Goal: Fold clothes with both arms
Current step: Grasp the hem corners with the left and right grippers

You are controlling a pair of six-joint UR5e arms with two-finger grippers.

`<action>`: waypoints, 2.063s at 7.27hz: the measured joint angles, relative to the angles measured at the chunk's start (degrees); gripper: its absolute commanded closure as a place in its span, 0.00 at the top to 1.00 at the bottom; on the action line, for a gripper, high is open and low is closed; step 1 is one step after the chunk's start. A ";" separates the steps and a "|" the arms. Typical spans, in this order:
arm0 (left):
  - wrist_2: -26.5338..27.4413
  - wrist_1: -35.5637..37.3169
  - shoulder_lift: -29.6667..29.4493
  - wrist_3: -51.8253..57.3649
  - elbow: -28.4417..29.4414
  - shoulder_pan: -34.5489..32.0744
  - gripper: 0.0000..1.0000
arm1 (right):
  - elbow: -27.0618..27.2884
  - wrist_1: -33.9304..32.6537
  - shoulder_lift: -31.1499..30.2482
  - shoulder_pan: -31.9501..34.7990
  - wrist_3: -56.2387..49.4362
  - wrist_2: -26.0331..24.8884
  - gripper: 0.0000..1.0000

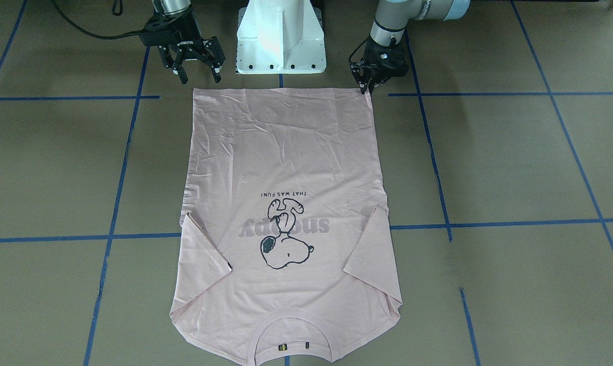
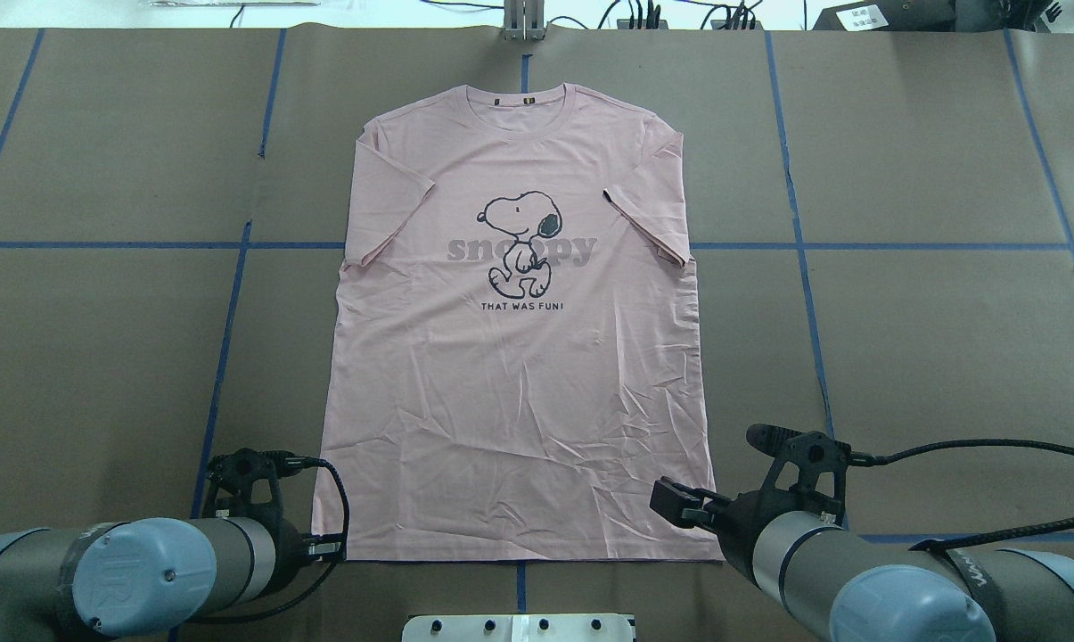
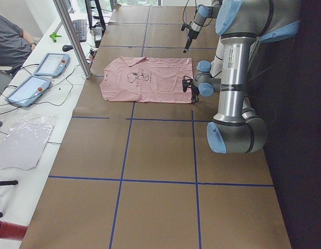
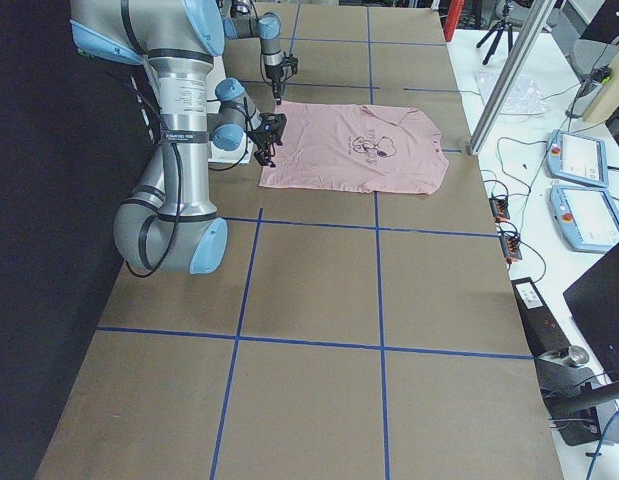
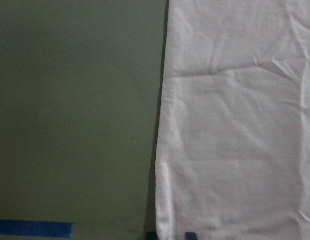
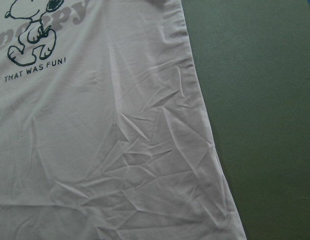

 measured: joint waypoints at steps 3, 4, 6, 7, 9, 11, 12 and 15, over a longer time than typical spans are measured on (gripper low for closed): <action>-0.11 0.04 -0.05 0.09 -0.16 0.06 0.00 | -0.07 -0.01 -0.04 -0.27 0.14 -0.04 0.83; -0.12 0.08 -0.18 0.14 -0.24 0.06 0.00 | -0.28 -0.20 -0.09 -0.85 1.36 -0.07 0.82; -0.18 0.09 -0.48 0.17 -0.36 0.12 0.00 | -1.45 -0.60 -0.68 -2.83 4.47 -0.89 0.82; -0.19 0.05 -0.56 0.17 -0.38 0.18 0.00 | -2.71 -0.63 -0.95 -3.71 4.94 -1.79 0.82; -0.21 0.00 -1.07 0.23 -0.33 0.23 0.00 | -5.56 -0.54 -1.10 -4.64 5.18 -3.24 0.79; -0.21 -0.05 -1.57 0.26 -0.28 0.29 0.00 | -6.96 -0.50 -1.13 -5.37 5.26 -3.96 0.70; -0.21 -0.06 -1.63 0.26 -0.32 0.31 0.00 | -7.43 -0.50 -1.13 -5.56 5.27 -4.22 0.69; -0.21 -0.06 -1.60 0.26 -0.35 0.32 0.00 | -7.98 -0.50 -0.94 -5.81 6.08 -4.41 0.55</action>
